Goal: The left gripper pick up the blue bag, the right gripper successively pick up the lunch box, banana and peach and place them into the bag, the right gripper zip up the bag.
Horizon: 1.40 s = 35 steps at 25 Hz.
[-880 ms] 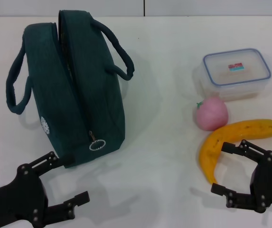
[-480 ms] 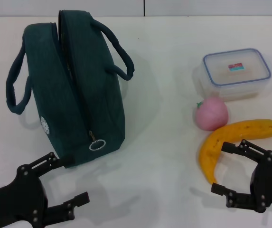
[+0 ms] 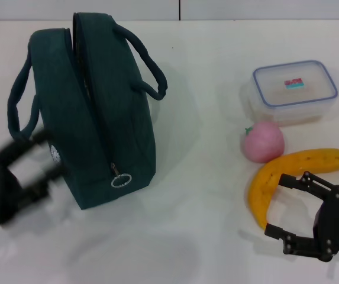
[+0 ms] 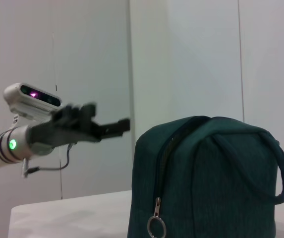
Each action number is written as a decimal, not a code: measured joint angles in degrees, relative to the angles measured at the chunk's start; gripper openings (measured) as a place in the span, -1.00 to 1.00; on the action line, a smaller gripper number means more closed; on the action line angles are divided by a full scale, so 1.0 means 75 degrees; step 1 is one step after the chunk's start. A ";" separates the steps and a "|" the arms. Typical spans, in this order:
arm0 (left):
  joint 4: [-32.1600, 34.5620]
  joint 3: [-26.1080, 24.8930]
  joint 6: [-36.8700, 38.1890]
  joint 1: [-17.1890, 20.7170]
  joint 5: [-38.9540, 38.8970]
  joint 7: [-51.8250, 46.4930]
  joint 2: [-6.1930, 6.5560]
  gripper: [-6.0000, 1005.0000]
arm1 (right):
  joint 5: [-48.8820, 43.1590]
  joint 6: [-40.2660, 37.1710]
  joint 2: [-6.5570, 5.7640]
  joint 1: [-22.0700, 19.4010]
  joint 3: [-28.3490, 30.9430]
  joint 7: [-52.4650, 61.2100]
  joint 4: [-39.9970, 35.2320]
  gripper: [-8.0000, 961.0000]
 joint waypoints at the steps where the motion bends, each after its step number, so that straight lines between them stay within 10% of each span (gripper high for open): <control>1: -0.0083 -0.0131 -0.0013 -0.0040 -0.0180 -0.0317 0.0018 0.72 | 0.0001 0.0004 0.0004 0.0000 0.0000 0.0001 0.0000 0.83; 10: -0.0106 -0.1339 -0.1288 -0.0614 -0.0489 -0.4174 0.0337 0.71 | 0.0003 0.0037 0.0010 0.0058 -0.0006 0.0015 -0.0002 0.82; 20: 0.2431 -0.1301 -0.2125 -0.1333 0.1199 -0.7929 0.0752 0.68 | 0.0001 0.0176 0.0009 0.0088 -0.0049 0.0012 0.0143 0.81; 26: 0.4371 -0.0411 -0.2086 -0.1671 0.2488 -1.0050 0.0750 0.68 | 0.0000 0.0420 0.0012 0.0094 -0.0069 0.0022 0.0193 0.81; 35: 0.5041 0.0677 -0.1847 -0.2220 0.2675 -1.1522 0.1070 0.68 | -0.0003 0.0507 0.0021 0.0098 -0.0075 0.0025 0.0249 0.80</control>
